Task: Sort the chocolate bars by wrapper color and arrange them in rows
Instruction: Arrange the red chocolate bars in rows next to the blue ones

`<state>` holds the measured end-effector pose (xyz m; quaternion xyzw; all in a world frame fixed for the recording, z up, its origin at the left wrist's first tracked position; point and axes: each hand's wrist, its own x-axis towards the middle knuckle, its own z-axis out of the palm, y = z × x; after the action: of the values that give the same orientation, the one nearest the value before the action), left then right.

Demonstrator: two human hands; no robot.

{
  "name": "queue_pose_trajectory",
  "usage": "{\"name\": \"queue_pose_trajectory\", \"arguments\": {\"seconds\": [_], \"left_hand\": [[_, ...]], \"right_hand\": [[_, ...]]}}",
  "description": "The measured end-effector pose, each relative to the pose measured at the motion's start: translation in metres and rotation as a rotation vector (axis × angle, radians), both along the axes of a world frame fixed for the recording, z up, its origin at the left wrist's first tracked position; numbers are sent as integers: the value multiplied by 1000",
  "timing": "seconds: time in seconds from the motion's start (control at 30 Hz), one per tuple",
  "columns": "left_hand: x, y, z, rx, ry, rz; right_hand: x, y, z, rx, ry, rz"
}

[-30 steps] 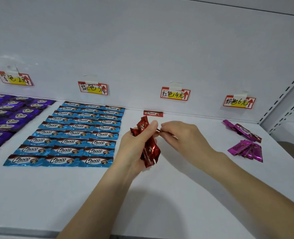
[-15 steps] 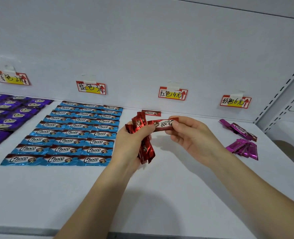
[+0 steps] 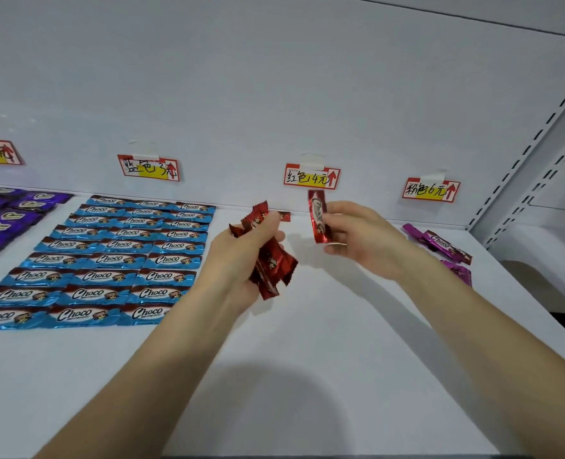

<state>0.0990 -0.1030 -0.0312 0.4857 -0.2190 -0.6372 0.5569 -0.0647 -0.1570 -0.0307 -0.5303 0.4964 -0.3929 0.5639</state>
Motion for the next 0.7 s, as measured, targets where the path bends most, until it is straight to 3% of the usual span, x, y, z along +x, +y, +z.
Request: {"name": "queue_pose_trajectory", "arguments": {"seconds": [0.1,0.27,0.37,0.47,0.57,0.7], "left_hand": [[-1,-9,2,116,128,-50],[-4,-16,-3,139,200,-81],[-1,-20,-6,154,174,-47],[1,-19,-5,150,141,-28],[1,-17,-6,170,156,0],[1,-16,-9,191,165,7]], "right_hand": [[-12,-22,-7,-219,563,71],[-17,-54,-33,-415,1055,101],[-19,-49,-44,-558,1139,-6],[-15,-33,-54,-644,1170,49],[-11,-34,-58,-596,1284,82],[-4,-55,-55,-523,1279,83]]}}
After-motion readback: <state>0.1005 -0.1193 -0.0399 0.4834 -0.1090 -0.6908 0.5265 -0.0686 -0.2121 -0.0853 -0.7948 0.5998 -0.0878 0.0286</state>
